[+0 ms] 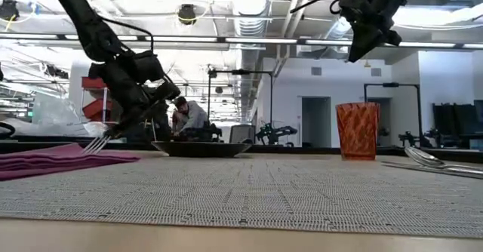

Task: Set table place
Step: Put the plate on top of the table mat

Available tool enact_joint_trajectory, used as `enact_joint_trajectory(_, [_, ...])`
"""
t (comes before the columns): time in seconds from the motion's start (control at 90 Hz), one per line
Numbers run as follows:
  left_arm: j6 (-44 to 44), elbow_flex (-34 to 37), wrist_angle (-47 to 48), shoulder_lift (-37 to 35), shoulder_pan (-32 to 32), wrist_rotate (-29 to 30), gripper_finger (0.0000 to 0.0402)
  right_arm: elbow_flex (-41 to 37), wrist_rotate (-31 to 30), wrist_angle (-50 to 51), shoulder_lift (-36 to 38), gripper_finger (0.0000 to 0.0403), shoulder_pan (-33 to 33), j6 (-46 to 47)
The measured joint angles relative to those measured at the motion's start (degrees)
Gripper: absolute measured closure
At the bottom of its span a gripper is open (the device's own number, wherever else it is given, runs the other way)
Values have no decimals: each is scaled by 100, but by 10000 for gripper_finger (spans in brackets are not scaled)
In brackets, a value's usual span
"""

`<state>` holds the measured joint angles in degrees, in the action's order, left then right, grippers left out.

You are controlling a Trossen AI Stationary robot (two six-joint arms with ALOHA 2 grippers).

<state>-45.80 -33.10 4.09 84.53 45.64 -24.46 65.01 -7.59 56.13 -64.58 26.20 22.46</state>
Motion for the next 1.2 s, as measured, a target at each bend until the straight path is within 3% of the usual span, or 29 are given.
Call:
enact_joint_trajectory(0.244, [-282,391,-555,-2,-155,130,275,0,1,-2,0,403,0,2])
enact_joint_trajectory(0.456, [-101,454,-854,-4,-281,221,387,0,1,-41,0,403,0,2])
enact_joint_trajectory(0.7, [-490,459,-2075,-45,-324,-139,399,0,1,-140,0,403,0,4])
enact_joint_trajectory(0.844, [-729,316,-2146,-50,-534,-119,400,0,17,5,0,403,0,4])
enact_joint_trajectory(1.2, [-1662,-185,-2145,-59,-2455,192,401,-4,17,825,20,403,-164,-214])
